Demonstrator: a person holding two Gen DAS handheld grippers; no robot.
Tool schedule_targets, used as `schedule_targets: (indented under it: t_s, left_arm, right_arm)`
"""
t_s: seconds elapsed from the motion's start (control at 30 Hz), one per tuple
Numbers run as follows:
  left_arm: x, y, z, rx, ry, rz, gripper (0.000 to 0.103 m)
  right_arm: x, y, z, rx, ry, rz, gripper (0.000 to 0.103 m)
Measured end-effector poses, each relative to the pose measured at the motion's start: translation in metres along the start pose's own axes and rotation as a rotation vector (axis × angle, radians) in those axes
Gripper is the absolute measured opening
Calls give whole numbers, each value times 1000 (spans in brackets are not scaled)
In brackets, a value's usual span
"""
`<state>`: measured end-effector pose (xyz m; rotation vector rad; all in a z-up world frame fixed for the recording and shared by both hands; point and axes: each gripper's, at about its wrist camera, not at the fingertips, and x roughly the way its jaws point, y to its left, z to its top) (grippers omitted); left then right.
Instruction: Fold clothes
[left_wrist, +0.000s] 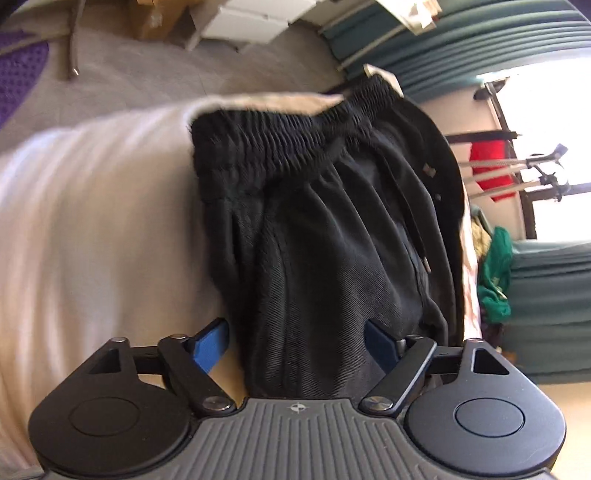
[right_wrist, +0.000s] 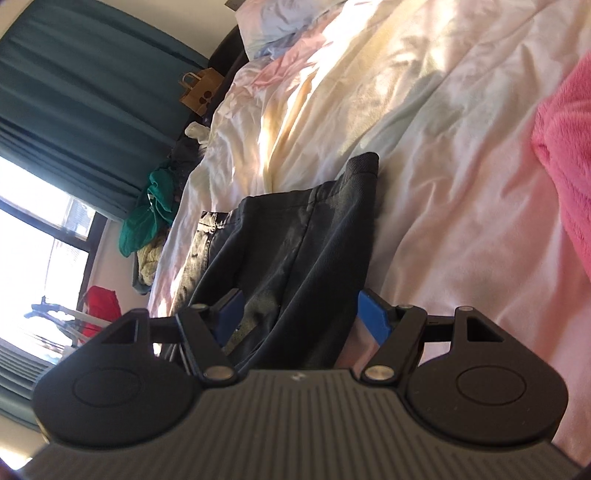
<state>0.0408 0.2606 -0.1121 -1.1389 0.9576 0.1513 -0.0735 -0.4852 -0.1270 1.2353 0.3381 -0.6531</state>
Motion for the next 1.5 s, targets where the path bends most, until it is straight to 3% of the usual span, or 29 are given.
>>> schedule_targets:
  t_s: [0.2,0.33,0.4,0.43,0.5,0.53,0.57,0.63,0.73,0.77,0.83,0.9,1.13,1.37,1.5]
  left_arm:
    - [5,9,-1,-73,-32,-147,79]
    - [-1,7,-9,-58,-68,-244,79]
    - [-4,2,-16,-24,-103,-202,72]
    - [-3,-4,-20,10,-127,-127,64]
    - [6,-17,-27,94,-137,-23,63]
    - [10,-24,-29,134,-136,5,64]
    - [12,-29,-32,164,-142,27,64]
    - [13,-33,-37,195,-169,48,62]
    - [7,-32,-41,191,-198,40,40]
    - [4,-29,-42,173,-202,28,32]
    - [4,-24,-36,151,-224,-8,18]
    - [-10,-26,-42,185,-276,-52,13]
    - [-72,-24,-60,224,-530,-287,10]
    - [-84,-51,-37,218,-463,-281,10]
    - [-85,-73,-20,220,-425,-277,10]
  right_arm:
    - [17,-25,10,121,36,-3,71]
    - [42,-35,21,117,21,-11,71]
    - [54,-36,26,87,3,1,67]
    - [59,-35,28,71,-6,2,65]
    - [66,-30,28,32,-24,-5,61]
    - [70,-26,27,10,-31,-9,55]
    - [73,-23,26,-13,-36,-12,43]
    - [76,-14,24,-58,-41,-12,26]
    - [69,-8,25,-83,-69,29,17]
    - [64,-7,26,-85,-84,41,9]
    - [55,-6,27,-89,-117,60,7]
    - [49,-3,26,-109,-139,69,7]
    - [11,16,18,-191,-250,97,6]
    - [-7,40,17,-244,-269,106,6]
    - [8,83,19,-309,-287,95,6]
